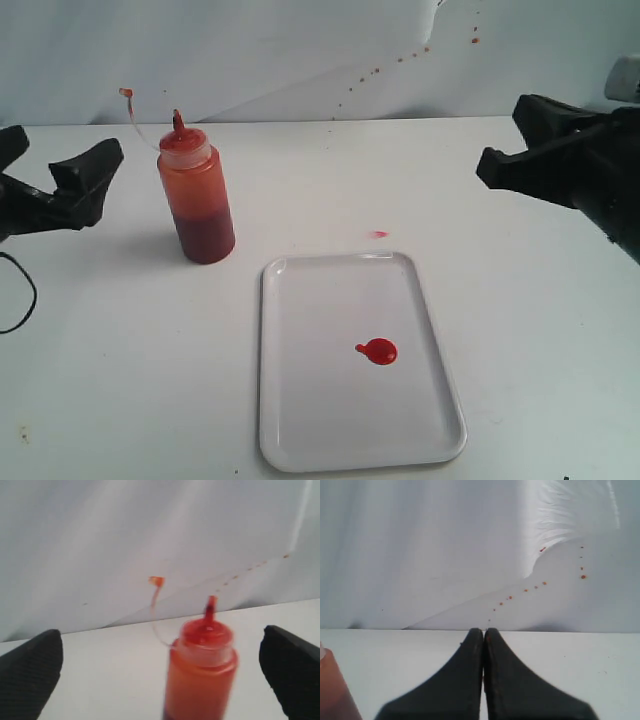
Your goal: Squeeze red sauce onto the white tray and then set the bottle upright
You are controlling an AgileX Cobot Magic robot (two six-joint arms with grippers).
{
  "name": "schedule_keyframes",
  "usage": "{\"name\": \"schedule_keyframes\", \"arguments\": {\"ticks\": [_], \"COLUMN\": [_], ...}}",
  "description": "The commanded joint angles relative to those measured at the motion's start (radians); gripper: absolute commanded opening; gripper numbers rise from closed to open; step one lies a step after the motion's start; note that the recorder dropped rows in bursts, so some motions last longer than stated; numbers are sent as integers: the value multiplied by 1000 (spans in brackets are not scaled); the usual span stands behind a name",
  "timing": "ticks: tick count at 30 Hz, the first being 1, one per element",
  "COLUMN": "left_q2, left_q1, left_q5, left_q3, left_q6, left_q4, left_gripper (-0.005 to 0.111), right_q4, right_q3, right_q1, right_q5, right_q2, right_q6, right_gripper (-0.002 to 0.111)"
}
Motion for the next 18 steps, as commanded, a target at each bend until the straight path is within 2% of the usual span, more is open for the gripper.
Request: {"name": "schedule_keyframes", "arguments": {"ticks": [1, 3, 6, 9, 10, 12, 18], "left_q2": [-131, -208, -300, -329, -329, -329, -329], "left_q1": [2, 2, 2, 2, 2, 2, 2], "left_q5": [-14, -16, -14, -95, -128, -126, -125], "left_q3": [56, 86, 104, 104, 104, 104, 104], "left_q6": [-224, -229, -245, -473, -496, -491, -494], "left_q4": [390, 516, 522, 534, 570, 612, 619], "left_gripper": [103, 103, 103, 103, 103, 103, 103], "right_q4": [60, 60, 60, 60, 60, 60, 60], "right_q3": [7, 7, 7, 7, 7, 7, 7], "right_q1": [-10, -10, -10, -10, -10, -10, -10], "right_q5": [-3, -5, -5, -5, -5, -5, -5], "right_q2": [-6, -6, -6, -6, -6, -6, -6], "right_q6": [-2, -2, -2, -2, -2, -2, -2], "right_gripper": [0, 0, 0, 0, 0, 0, 0]}}
